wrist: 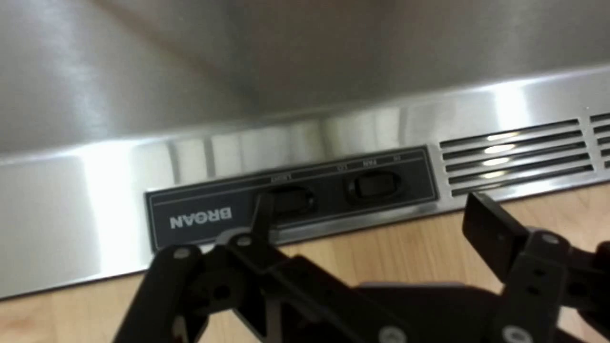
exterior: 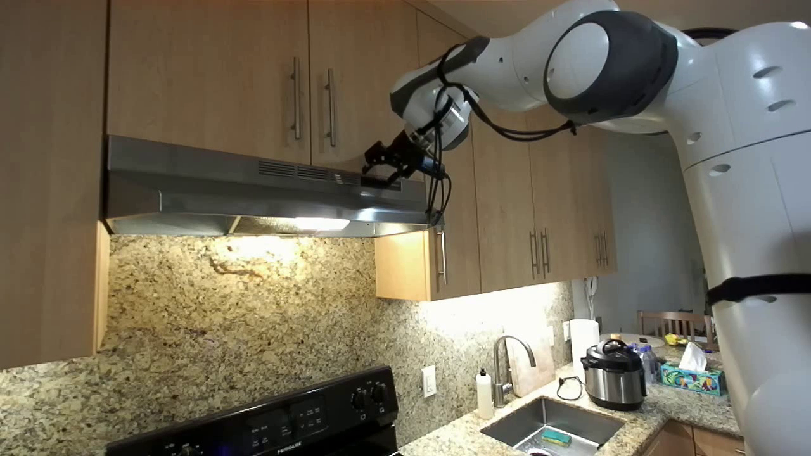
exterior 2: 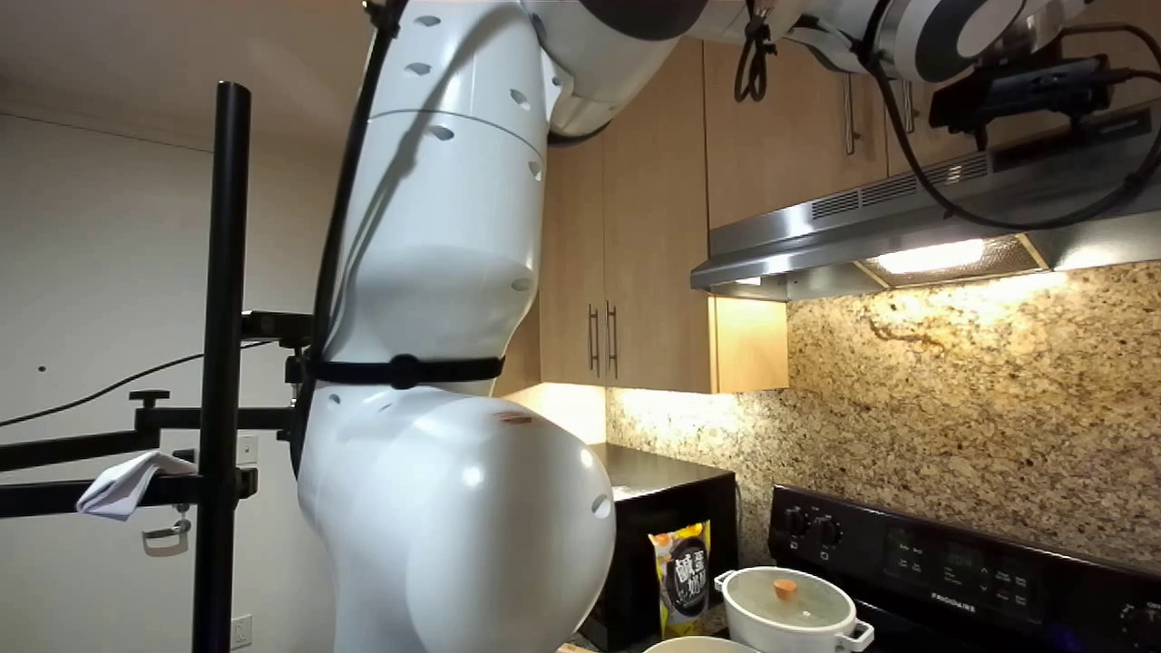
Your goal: Turn off the light
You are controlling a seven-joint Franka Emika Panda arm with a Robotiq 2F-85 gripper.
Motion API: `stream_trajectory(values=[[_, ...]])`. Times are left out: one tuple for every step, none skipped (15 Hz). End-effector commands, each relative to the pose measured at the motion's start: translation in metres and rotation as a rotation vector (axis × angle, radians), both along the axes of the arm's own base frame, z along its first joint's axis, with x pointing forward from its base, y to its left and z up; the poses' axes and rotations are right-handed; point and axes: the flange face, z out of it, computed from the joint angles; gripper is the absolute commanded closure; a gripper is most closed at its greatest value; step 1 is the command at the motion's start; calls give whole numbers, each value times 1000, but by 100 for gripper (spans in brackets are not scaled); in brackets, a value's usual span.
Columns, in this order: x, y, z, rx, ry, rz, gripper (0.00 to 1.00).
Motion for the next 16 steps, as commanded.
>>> stream_trajectory(values=[[-16, 4, 19, 9, -46, -2, 0], [-17, 5, 21, 8, -49, -1, 0], [-18, 5, 23, 11, -48, 2, 0], [-18, 6, 23, 15, -41, 6, 0], [-17, 7, 22, 14, -37, 7, 0], [-16, 8, 20, 14, -24, 11, 0], [-15, 9, 17, 12, -15, 14, 0], [-14, 9, 14, 11, -3, 15, 0], [-13, 10, 12, 11, 8, 18, 0], [-12, 10, 10, 10, 19, 19, 0], [-11, 10, 7, 9, 29, 18, 0], [-10, 9, 5, 7, 43, 17, 0], [-9, 9, 2, 6, 57, 16, 0], [-8, 9, 0, 8, 68, 12, 0], [-6, 9, -2, 9, 78, 10, 0], [-5, 9, -4, 8, 88, 6, 0]])
